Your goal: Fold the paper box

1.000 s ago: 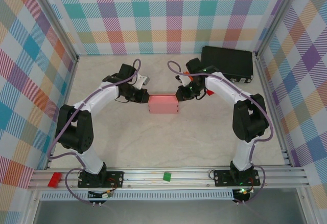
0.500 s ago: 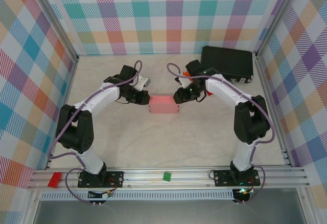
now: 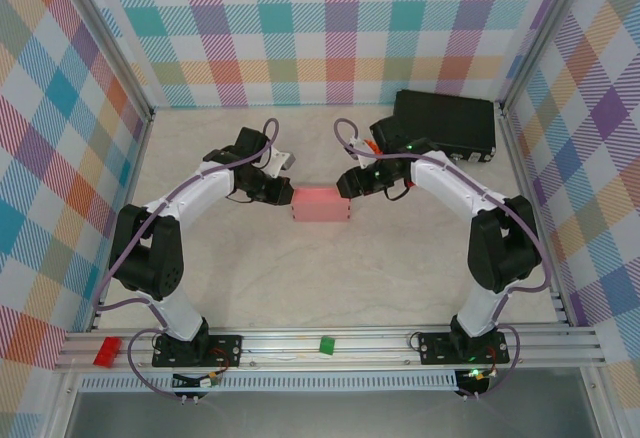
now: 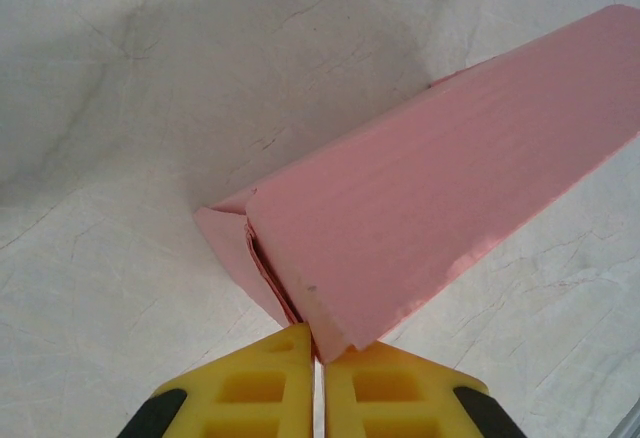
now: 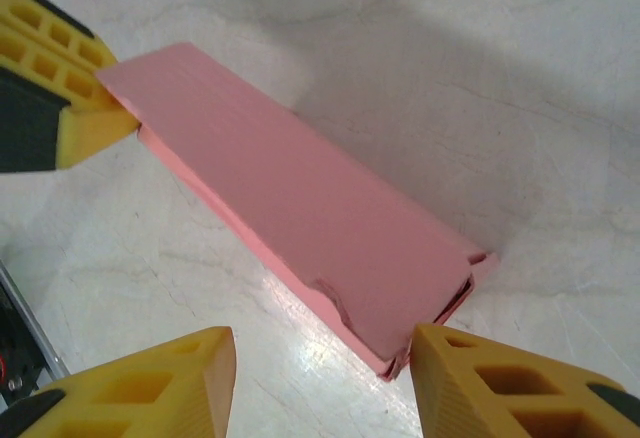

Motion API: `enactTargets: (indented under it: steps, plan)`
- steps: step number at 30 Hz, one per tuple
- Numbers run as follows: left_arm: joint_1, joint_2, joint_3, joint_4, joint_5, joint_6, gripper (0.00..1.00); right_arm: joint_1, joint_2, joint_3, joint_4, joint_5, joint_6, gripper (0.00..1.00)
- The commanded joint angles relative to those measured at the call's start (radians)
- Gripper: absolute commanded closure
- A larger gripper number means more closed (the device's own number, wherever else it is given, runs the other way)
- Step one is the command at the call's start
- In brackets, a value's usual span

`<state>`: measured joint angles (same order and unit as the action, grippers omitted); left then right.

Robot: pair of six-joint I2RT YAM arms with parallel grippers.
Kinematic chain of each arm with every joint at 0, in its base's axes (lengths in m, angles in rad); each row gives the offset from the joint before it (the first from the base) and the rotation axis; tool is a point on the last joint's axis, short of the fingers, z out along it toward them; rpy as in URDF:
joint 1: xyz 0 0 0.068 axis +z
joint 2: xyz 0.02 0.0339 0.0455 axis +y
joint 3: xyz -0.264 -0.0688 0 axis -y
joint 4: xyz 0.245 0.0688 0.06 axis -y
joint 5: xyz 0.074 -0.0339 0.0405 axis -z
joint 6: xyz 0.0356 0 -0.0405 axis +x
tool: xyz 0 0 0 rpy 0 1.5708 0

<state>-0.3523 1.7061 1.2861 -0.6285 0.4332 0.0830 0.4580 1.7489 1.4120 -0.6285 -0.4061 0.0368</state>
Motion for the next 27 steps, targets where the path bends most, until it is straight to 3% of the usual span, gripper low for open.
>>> enactTargets:
  steps: [1,9,20,23,27]
  plan:
    - [-0.013,0.023,-0.008,-0.068,-0.015,0.013,0.90,-0.009,-0.022,0.000,0.049,-0.012,0.056,0.50]
    - [-0.014,0.024,-0.007,-0.072,-0.016,0.012,0.90,-0.009,0.021,0.024,0.023,0.068,0.112,0.53]
    - [-0.014,0.014,-0.005,-0.072,-0.016,0.015,0.90,-0.009,0.057,0.030,-0.026,0.067,0.092,0.54]
    - [-0.014,0.003,-0.008,-0.070,-0.016,0.017,0.87,-0.008,0.062,0.026,-0.032,0.075,0.091,0.54]
    - [-0.014,-0.027,-0.023,-0.061,-0.016,0.028,0.74,-0.008,0.064,0.025,-0.028,0.073,0.092,0.54]
